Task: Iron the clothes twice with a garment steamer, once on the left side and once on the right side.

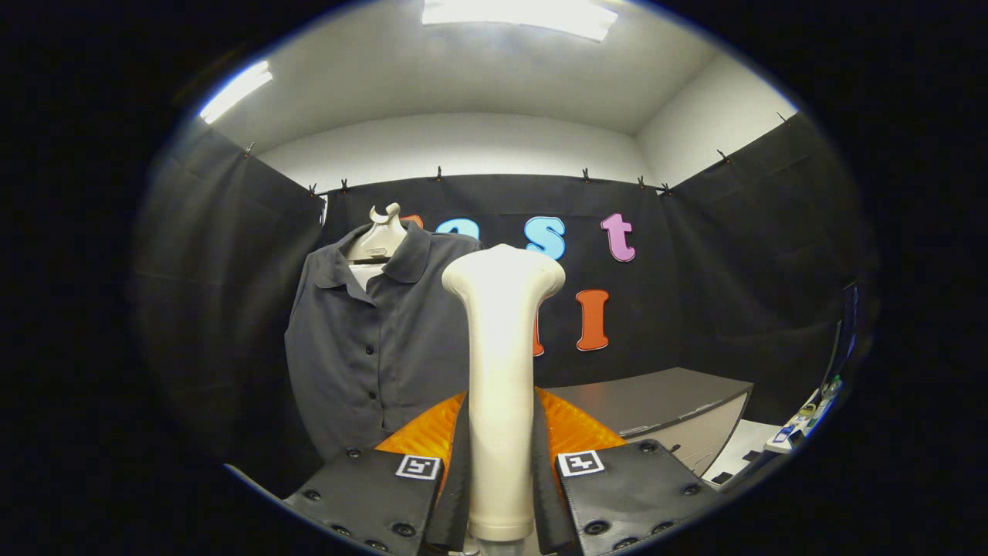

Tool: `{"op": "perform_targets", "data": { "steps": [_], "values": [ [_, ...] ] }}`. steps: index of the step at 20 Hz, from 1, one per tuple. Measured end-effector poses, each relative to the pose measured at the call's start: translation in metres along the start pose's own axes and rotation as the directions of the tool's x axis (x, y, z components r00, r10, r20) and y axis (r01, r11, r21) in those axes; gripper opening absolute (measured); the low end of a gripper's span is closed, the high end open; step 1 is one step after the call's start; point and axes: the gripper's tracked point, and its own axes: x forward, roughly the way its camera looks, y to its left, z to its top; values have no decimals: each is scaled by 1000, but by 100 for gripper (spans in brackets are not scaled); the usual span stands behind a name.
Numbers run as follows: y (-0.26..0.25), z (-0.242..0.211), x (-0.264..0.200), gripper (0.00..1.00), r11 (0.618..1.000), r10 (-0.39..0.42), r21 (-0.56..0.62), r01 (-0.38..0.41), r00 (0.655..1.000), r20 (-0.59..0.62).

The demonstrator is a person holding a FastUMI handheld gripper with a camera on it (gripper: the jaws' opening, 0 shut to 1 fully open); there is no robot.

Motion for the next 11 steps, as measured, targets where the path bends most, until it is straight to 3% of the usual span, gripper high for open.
{"op": "perform_targets", "data": {
  "steps": [11],
  "values": [
    [7,6,-5,41,1000,19,-14,-19,1000,9]
  ]
}}
